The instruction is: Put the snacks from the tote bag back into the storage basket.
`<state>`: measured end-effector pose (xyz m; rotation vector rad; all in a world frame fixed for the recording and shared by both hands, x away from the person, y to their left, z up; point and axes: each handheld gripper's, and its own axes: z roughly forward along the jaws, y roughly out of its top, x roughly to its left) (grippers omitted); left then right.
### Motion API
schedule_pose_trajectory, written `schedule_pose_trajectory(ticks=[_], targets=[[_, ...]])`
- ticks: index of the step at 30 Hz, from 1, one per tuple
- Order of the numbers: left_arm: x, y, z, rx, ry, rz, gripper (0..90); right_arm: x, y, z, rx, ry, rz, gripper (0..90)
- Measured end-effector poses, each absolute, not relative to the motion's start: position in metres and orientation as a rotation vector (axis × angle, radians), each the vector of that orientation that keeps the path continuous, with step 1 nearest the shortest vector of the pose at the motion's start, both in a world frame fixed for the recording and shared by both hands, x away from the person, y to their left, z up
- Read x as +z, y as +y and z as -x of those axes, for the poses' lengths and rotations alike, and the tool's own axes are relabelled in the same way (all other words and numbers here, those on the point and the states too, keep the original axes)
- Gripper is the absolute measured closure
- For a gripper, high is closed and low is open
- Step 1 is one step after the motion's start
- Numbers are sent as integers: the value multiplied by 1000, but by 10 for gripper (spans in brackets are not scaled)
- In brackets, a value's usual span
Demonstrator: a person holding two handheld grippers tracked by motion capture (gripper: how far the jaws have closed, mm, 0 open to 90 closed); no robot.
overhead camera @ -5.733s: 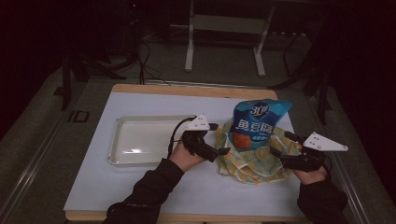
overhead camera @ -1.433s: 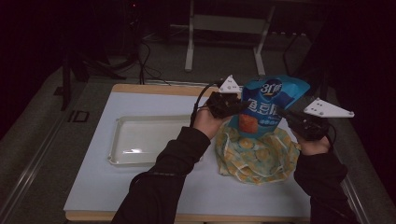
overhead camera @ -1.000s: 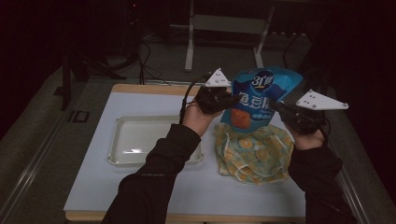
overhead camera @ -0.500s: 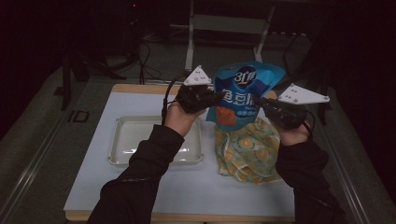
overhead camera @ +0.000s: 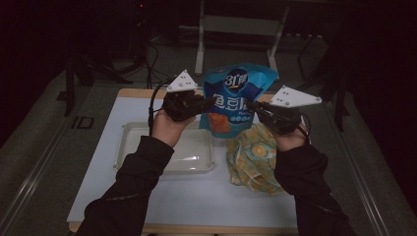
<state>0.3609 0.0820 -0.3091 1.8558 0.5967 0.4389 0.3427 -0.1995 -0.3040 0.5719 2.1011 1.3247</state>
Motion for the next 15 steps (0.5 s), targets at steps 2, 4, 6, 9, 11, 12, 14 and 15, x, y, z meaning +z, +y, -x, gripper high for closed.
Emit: schedule_pose_trajectory(ticks=[2, 4, 6, 9, 11, 12, 14, 15], targets=[[-309, 87, -359, 439, 603, -1853, 887, -303, -194, -343, 1326, 2107, -565, 898], [-309, 93, -358, 441, 606, -1853, 887, -303, -189, -343, 1327, 2114, -553, 898], [-309, 98, -355, 445, 611, -1851, 887, -302, -184, -343, 1326, 2119, -542, 898], [-310, 106, -352, 451, 621, -1847, 887, -303, -176, -342, 1330, 2128, -529, 898], [-312, 112, -350, 450, 633, -1846, 887, -304, -170, -342, 1333, 2132, -523, 898], [-312, 115, -349, 450, 638, -1846, 887, -304, -167, -342, 1332, 2136, -521, 898], [-313, 120, -348, 456, 645, -1851, 887, -306, -161, -342, 1334, 2141, -513, 898], [-314, 123, -347, 455, 650, -1850, 887, -307, -158, -342, 1332, 2144, -510, 898]])
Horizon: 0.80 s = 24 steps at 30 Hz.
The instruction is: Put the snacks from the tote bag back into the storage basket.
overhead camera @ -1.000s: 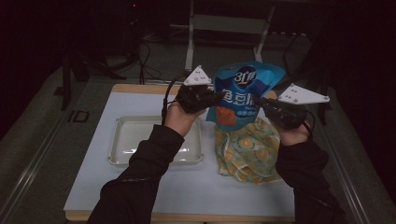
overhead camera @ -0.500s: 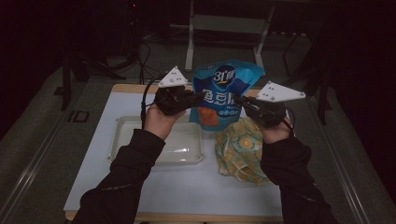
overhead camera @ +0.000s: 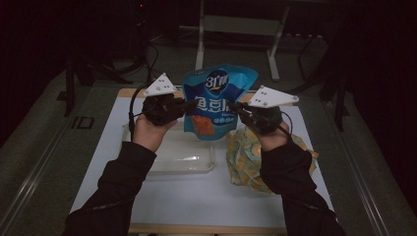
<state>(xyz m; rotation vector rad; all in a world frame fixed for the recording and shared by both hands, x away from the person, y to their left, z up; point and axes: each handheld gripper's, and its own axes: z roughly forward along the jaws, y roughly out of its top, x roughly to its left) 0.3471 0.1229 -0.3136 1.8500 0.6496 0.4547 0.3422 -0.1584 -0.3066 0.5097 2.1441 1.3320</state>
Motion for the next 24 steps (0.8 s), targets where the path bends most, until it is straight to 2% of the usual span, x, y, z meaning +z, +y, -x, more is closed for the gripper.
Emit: schedule_pose_trajectory(ticks=[7, 24], targets=[[-321, 141, -339, 462, 659, -1842, 887, -313, -142, -339, 1356, 2159, -496, 898], [-362, 173, -332, 430, 723, -1857, 888, -353, -108, -339, 1363, 2212, -483, 898]])
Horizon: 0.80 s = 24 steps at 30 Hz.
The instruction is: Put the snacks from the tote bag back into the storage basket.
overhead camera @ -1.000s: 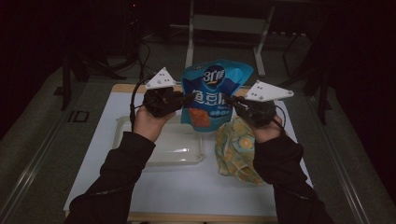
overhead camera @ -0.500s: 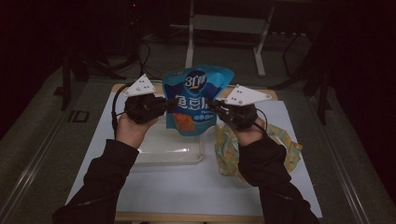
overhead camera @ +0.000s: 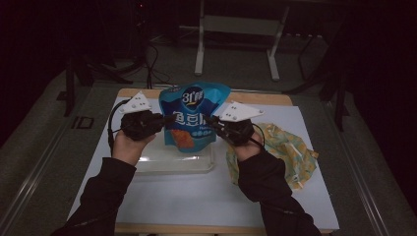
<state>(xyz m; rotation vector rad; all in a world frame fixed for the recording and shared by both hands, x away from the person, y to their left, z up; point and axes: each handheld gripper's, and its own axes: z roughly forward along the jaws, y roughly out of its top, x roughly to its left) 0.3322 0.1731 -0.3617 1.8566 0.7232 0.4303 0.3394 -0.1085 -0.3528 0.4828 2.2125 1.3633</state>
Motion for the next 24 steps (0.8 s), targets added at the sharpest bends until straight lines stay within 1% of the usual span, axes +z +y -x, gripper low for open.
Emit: schedule_pose_trajectory(ticks=[11, 24], targets=[[-387, 187, -332, 426, 751, -1862, 888, -377, -92, -342, 1355, 2248, -490, 898], [-415, 191, -336, 388, 782, -1851, 887, -402, -86, -347, 1337, 2273, -516, 898]])
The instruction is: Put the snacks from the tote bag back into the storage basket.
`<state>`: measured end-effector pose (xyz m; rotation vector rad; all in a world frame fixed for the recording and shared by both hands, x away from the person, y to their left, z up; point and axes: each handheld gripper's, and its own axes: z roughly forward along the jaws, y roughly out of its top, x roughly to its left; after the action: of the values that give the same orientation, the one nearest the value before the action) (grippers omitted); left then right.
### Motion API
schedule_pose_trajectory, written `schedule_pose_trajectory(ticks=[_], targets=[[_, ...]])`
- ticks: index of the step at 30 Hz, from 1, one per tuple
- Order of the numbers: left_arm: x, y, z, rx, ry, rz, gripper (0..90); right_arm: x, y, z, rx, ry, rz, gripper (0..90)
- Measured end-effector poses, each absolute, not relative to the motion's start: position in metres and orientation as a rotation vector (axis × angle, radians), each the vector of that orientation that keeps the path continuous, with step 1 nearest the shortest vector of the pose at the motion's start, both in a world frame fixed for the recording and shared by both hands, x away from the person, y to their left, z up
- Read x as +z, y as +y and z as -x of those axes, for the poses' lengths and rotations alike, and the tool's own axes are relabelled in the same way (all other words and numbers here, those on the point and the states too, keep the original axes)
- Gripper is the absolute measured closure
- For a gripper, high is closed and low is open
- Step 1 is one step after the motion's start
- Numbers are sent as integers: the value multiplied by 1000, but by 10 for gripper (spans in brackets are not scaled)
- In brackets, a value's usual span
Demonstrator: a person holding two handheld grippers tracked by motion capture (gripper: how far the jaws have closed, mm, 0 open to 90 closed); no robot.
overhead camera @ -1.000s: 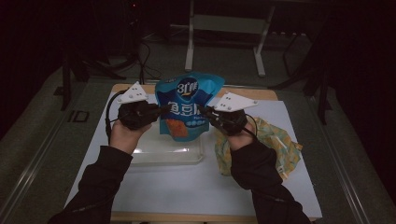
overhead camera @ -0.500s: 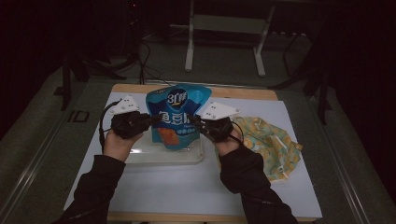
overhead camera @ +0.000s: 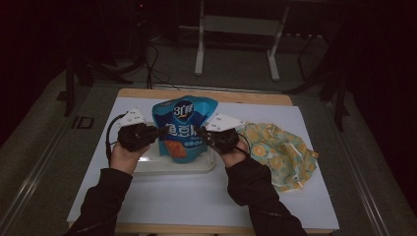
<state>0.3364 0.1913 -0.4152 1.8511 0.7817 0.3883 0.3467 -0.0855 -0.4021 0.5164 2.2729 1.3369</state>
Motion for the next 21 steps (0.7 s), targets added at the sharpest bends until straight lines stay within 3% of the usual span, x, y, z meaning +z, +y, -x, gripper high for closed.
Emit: schedule_pose_trajectory(ticks=[21], targets=[[-442, 185, -338, 322, 783, -1858, 885, -427, -95, -345, 1306, 2319, -542, 897]])
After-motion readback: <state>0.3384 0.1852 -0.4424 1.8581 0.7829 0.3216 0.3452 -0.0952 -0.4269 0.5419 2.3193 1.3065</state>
